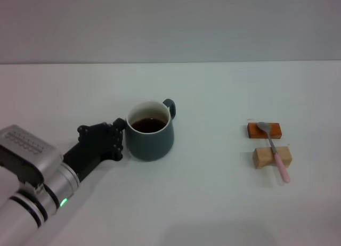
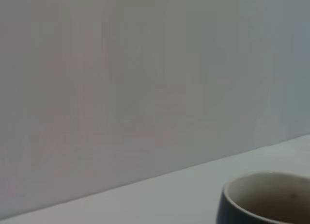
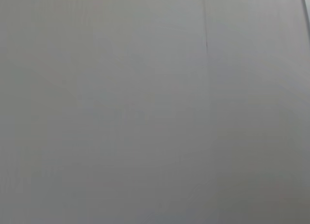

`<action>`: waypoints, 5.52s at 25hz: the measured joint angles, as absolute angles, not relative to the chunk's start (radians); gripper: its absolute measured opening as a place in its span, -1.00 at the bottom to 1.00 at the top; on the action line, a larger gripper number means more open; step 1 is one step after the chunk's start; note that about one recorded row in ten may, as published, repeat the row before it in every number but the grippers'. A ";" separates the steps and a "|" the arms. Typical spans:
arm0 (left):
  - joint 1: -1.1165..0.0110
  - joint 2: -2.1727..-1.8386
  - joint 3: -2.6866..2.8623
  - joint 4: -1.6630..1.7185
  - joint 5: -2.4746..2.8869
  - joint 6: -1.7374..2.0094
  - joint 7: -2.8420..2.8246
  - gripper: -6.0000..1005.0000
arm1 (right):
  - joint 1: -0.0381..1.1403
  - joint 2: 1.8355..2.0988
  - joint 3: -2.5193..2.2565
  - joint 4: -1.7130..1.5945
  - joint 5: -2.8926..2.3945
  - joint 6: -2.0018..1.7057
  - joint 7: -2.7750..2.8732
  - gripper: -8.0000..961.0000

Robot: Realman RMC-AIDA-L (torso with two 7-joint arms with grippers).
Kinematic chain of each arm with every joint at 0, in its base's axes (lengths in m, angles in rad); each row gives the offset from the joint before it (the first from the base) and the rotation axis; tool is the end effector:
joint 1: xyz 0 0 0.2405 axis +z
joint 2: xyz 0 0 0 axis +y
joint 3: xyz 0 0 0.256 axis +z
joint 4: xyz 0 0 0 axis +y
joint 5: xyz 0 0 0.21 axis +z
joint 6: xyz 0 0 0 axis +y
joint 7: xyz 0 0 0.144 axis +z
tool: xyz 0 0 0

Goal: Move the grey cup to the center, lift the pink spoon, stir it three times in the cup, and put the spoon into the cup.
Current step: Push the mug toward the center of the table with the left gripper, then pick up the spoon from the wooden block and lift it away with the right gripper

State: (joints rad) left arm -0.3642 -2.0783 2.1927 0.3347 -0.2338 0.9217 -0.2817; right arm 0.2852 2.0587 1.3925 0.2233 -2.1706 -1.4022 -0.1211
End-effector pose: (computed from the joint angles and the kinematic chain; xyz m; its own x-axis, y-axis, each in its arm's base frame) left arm -0.3001 0.3075 -0.0869 0.7817 0.1470 0.6061 0.5808 -0.5259 -0.6214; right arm 0.3952 0.2708 0.1033 0.8081 0.2526 -0.5321 -0.5703 0.5612 -0.5998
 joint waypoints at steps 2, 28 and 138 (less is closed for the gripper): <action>-0.347 -2.078 2.210 0.351 -0.235 0.927 -0.284 -0.99 | 0.285 2.059 1.392 0.223 -2.171 -1.402 -0.121 0.44; -0.382 -2.078 2.257 0.394 -0.341 0.874 -0.277 -0.99 | 0.274 2.063 1.392 0.224 -2.186 -1.402 -0.121 0.44; -0.332 -2.006 1.719 0.350 -0.374 1.069 -0.218 -0.98 | 0.081 2.033 0.324 0.887 -1.695 -0.993 -0.507 0.43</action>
